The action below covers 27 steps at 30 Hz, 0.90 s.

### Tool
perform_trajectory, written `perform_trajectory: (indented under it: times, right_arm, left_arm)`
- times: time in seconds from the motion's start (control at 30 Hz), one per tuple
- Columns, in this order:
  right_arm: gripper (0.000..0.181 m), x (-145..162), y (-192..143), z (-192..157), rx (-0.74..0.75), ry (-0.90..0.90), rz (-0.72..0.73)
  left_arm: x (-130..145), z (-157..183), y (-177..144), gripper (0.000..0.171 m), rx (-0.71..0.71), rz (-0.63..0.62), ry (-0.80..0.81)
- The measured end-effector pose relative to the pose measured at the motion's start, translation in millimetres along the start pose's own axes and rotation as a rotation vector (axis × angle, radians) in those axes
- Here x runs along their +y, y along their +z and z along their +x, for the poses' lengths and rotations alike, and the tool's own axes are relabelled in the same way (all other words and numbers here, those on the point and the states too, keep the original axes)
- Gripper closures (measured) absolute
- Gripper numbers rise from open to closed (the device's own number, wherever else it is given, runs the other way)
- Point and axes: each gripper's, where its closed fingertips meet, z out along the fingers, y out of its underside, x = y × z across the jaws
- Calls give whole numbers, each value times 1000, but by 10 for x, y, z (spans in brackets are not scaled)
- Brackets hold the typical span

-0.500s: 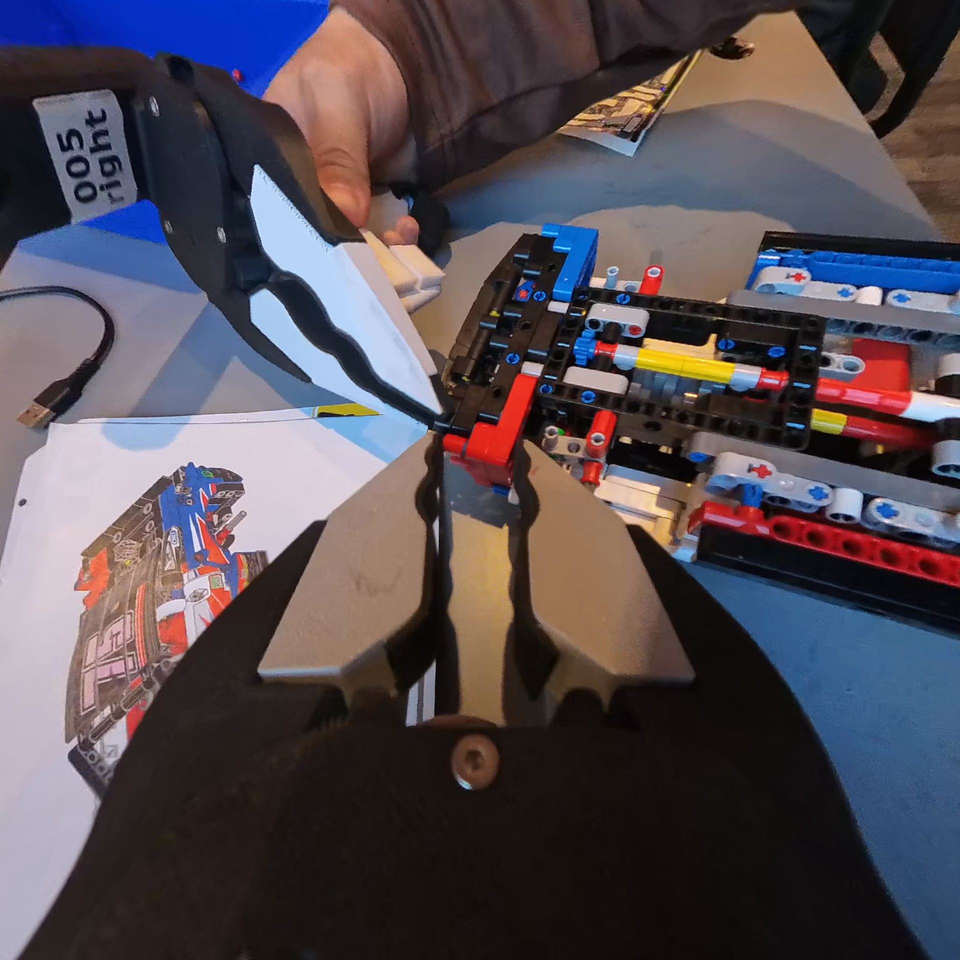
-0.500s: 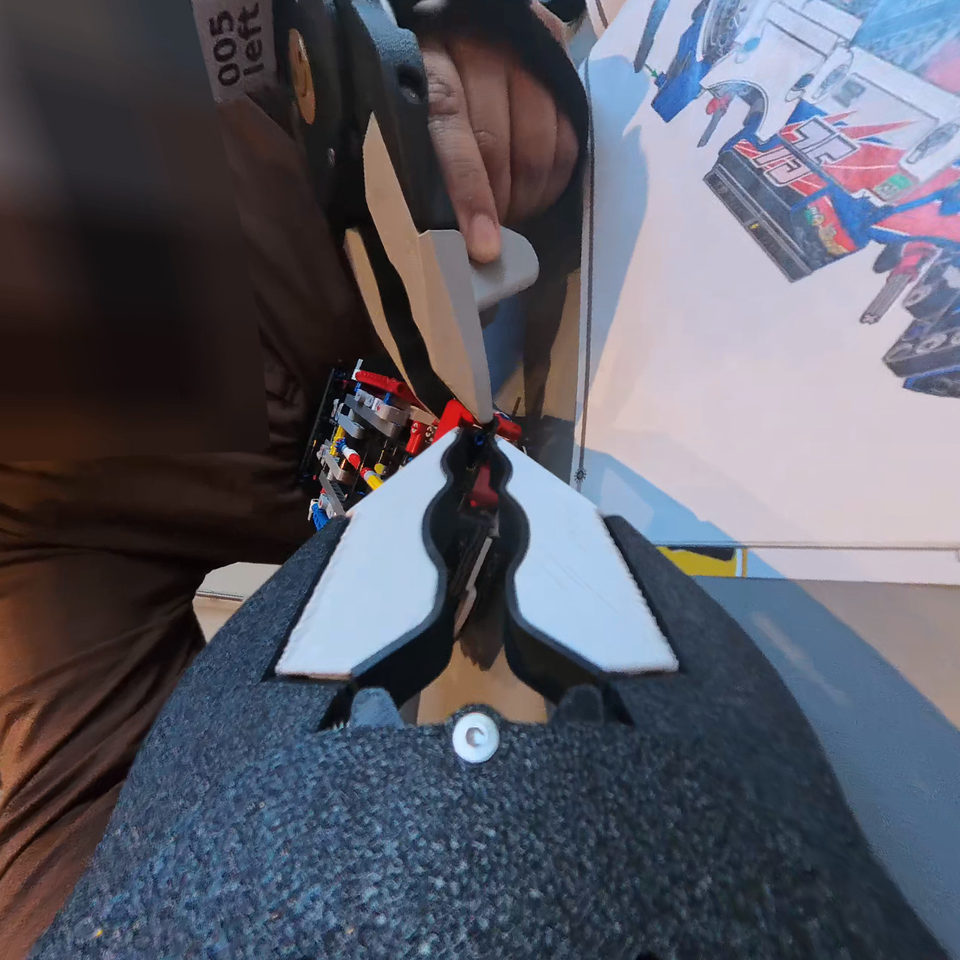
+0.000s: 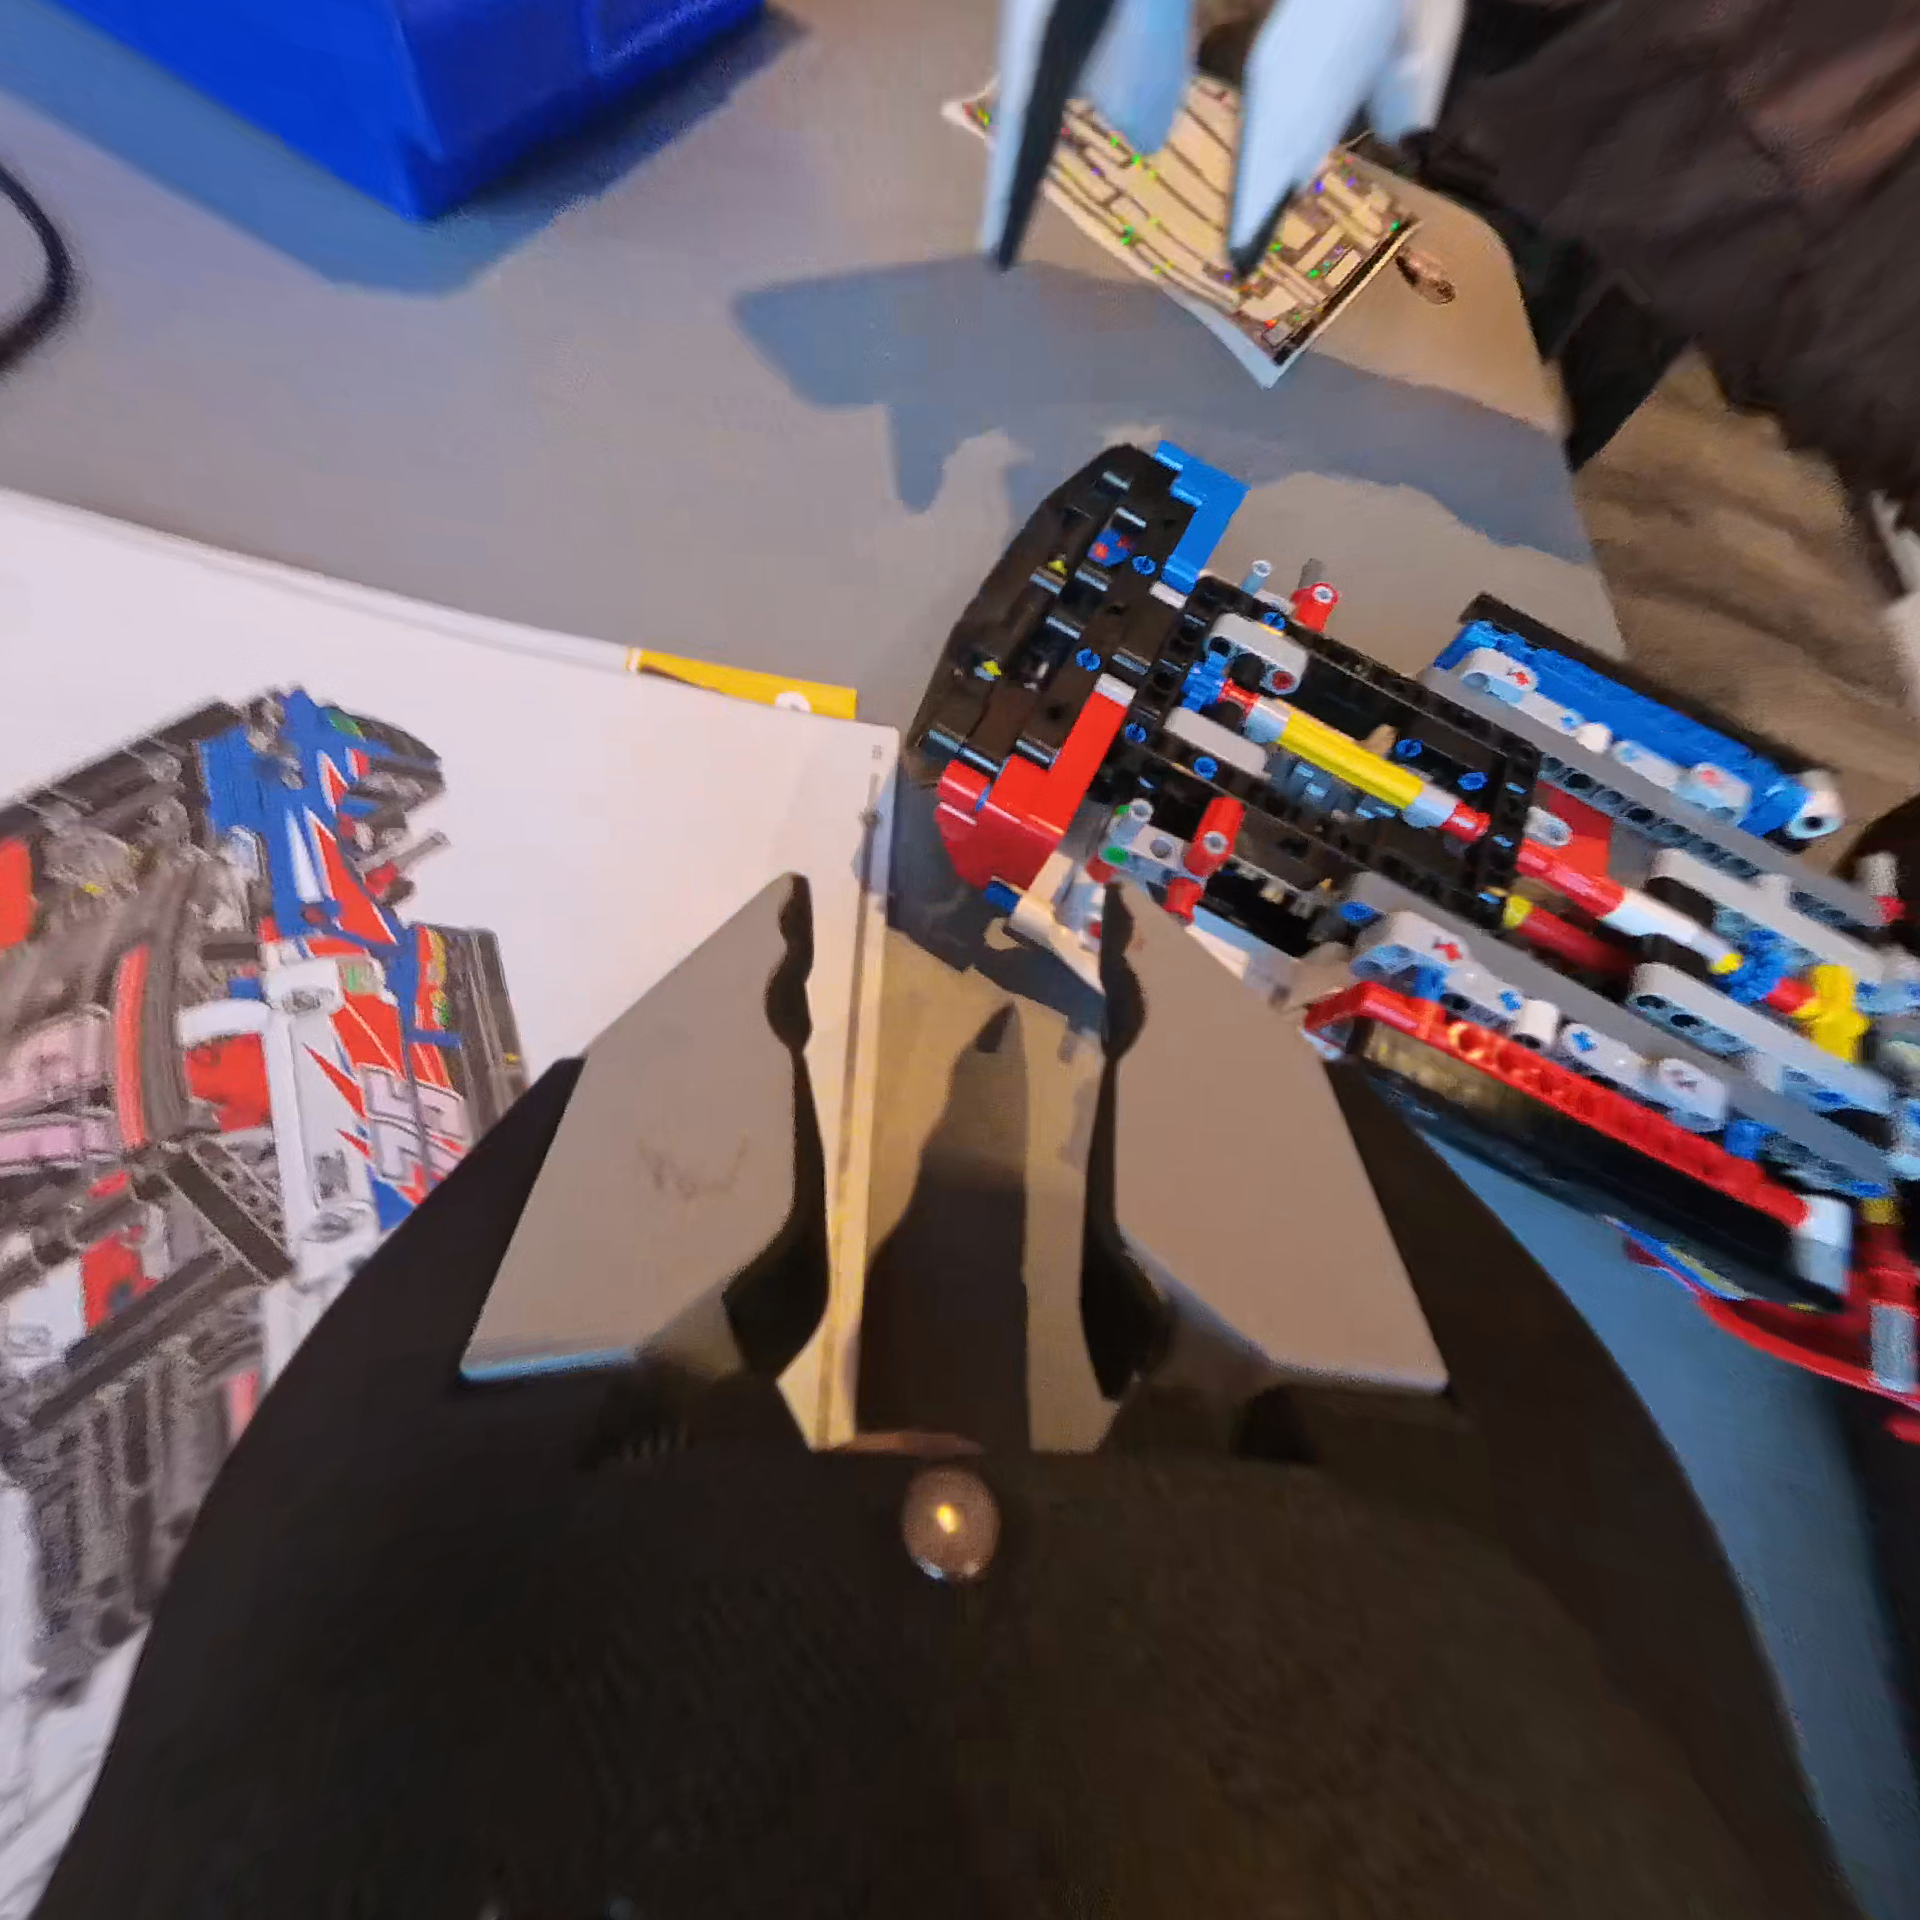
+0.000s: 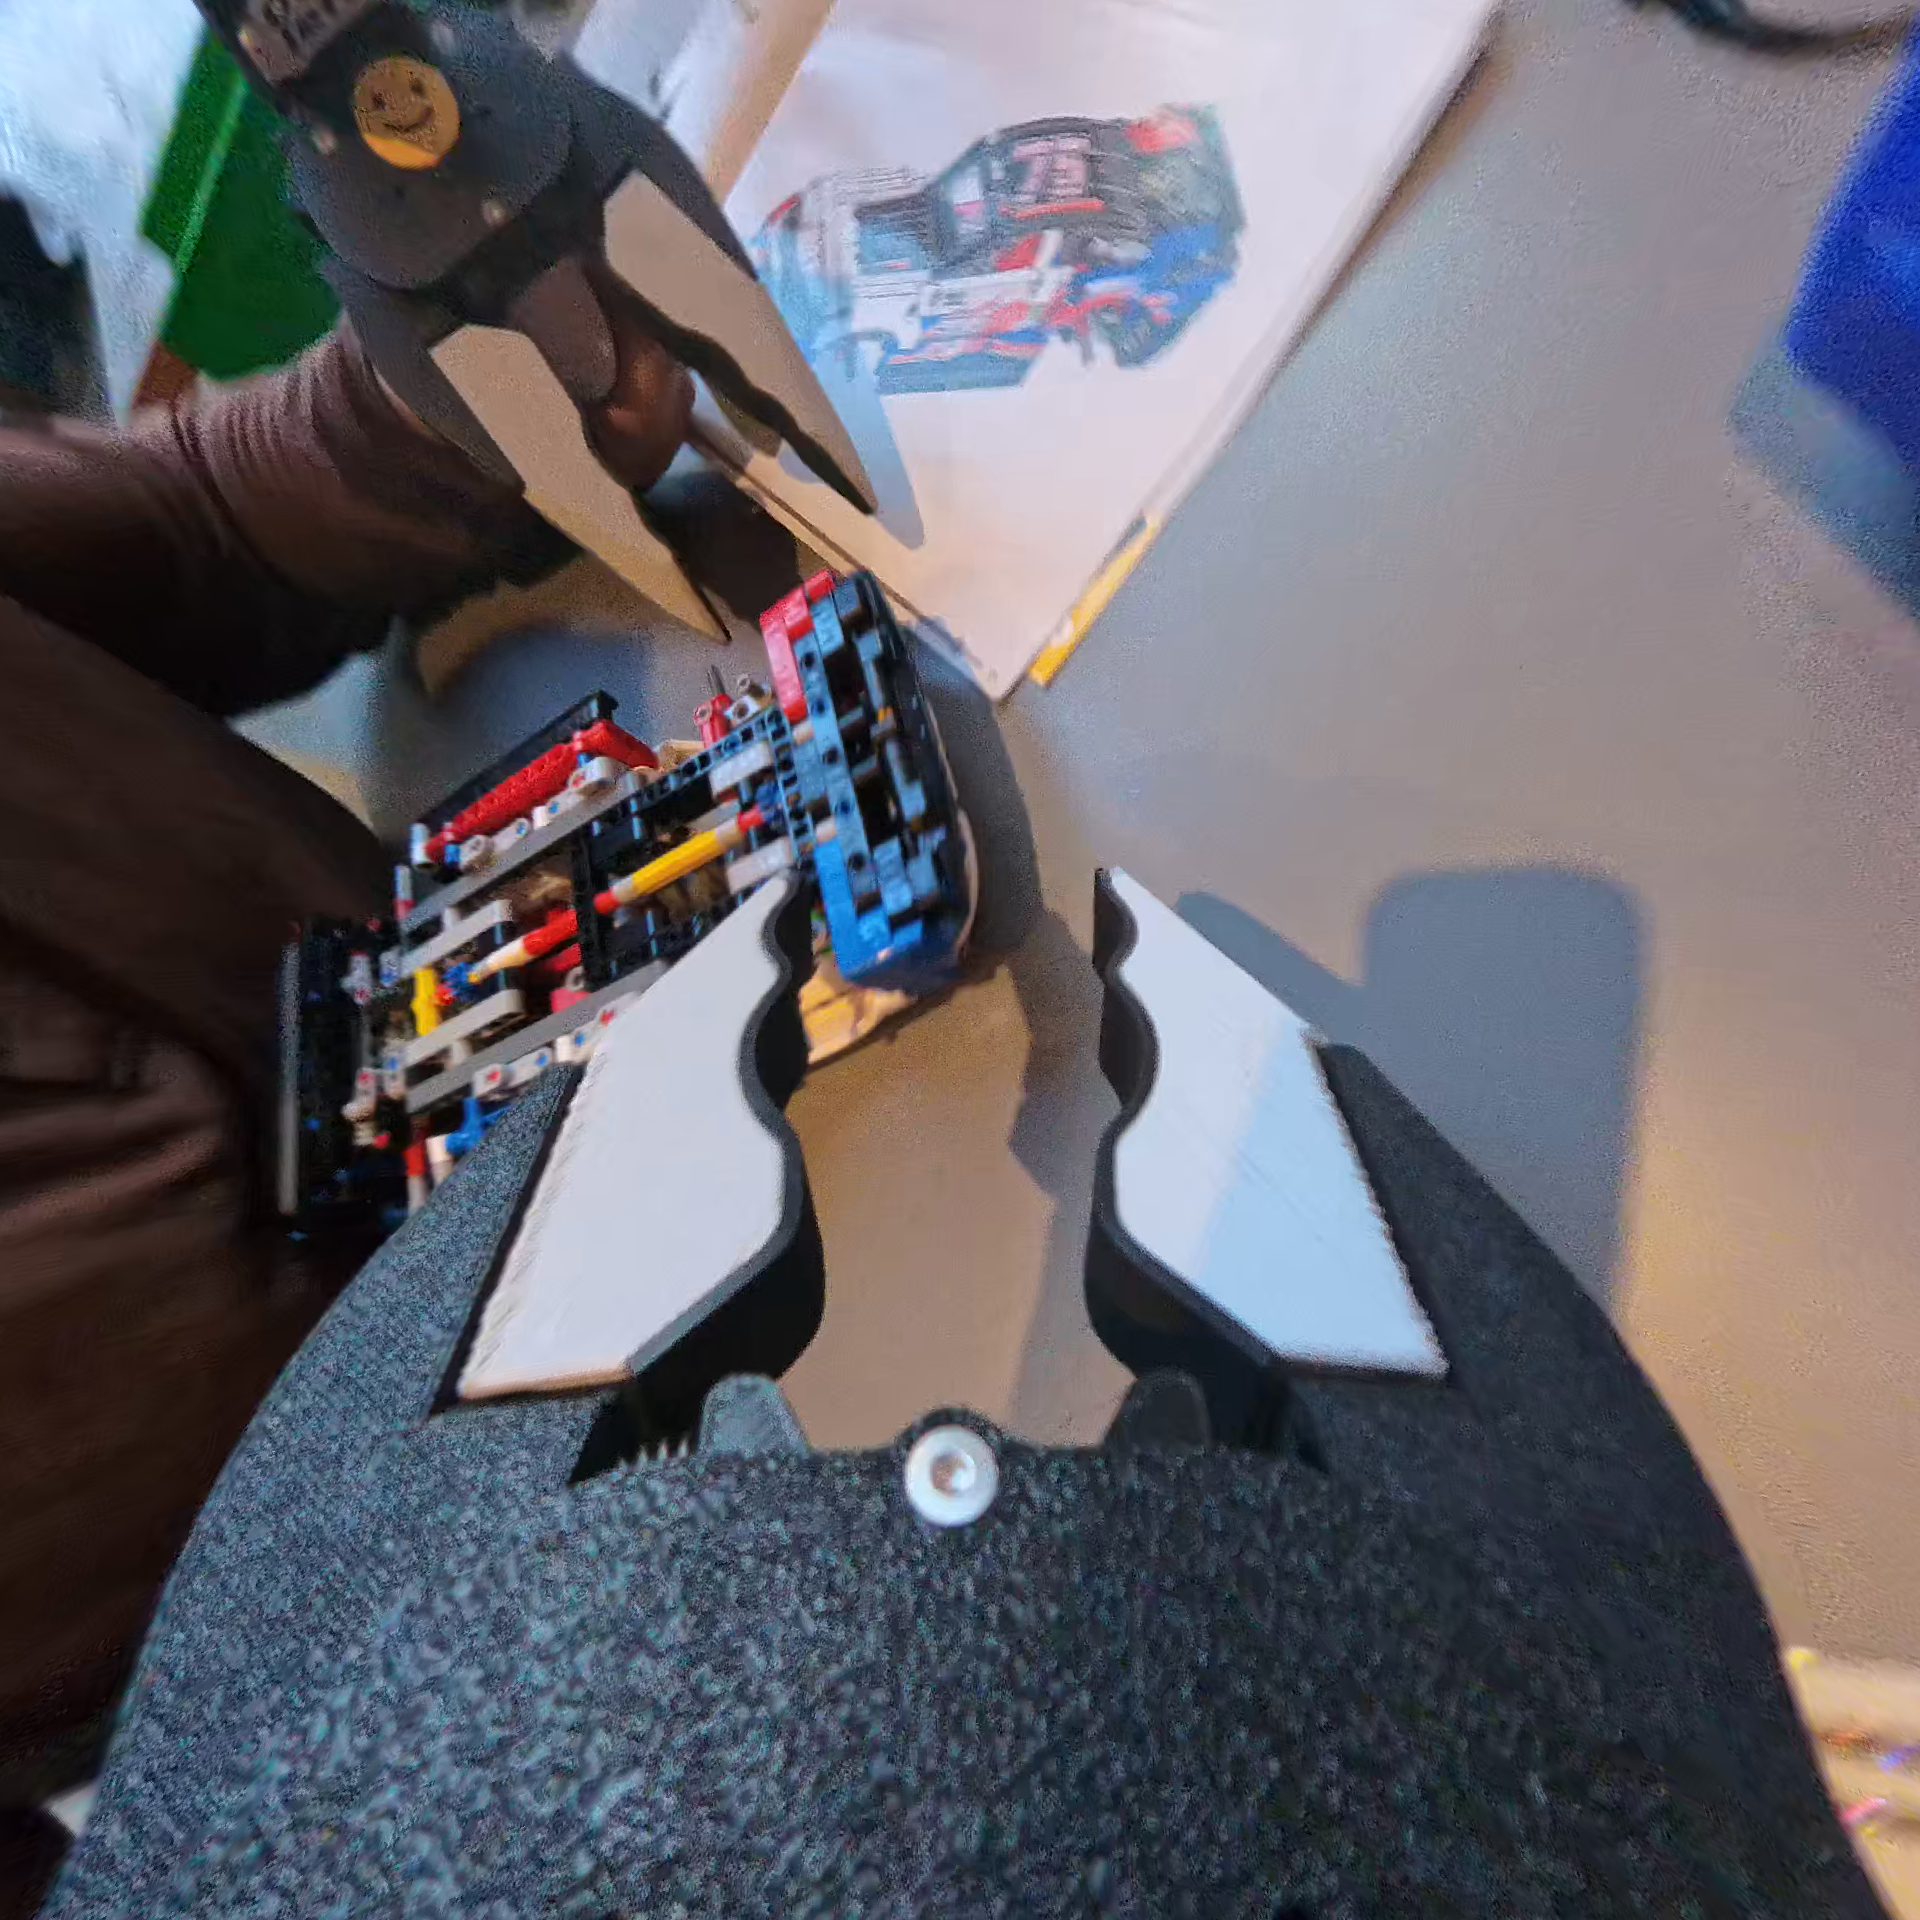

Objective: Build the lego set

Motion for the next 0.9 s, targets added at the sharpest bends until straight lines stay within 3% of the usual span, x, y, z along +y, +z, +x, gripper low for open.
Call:
perform_trajectory:
  times: [0.1,0.17,0.23,0.33,0.4,0.47,0.53,0.63,0.73,0.83,0.9]
  right_arm:
    - [127,433,-43,-19,52,144,4]
    - [127,557,-84,-40,125,96,3]
    - [126,416,-128,-99,135,12,37]
    - [121,-86,3,-352,-34,-128,91]
    - [122,-259,224,-222,-20,-189,1]
    - [137,-288,443,-150,-67,-201,-97]
    - [148,-182,568,-203,-175,-141,-178]
    - [181,69,538,-382,-285,-109,-214]
    - [181,394,425,-543,-296,-81,-202]
    - [181,653,258,-631,-283,-35,-153]
    - [181,747,132,-548,-216,-32,-135]
  left_arm:
    - [13,53,-40,118,76,7,-157]
    - [71,113,-187,117,63,2,-229]
    - [192,247,-435,106,14,-6,-281]
    - [466,690,-783,92,-39,4,-383]
    - [707,999,-933,91,-104,6,-446]
    - [903,1313,-1017,90,-144,26,-503]
    - [1052,1580,-1031,89,-158,63,-555]
    - [1340,1889,-872,89,-132,54,-657]
    - [1468,2077,-661,94,-87,50,-689]
    - [1470,2050,-609,107,-91,58,-676]
    - [1465,2014,-632,105,-97,56,-677]
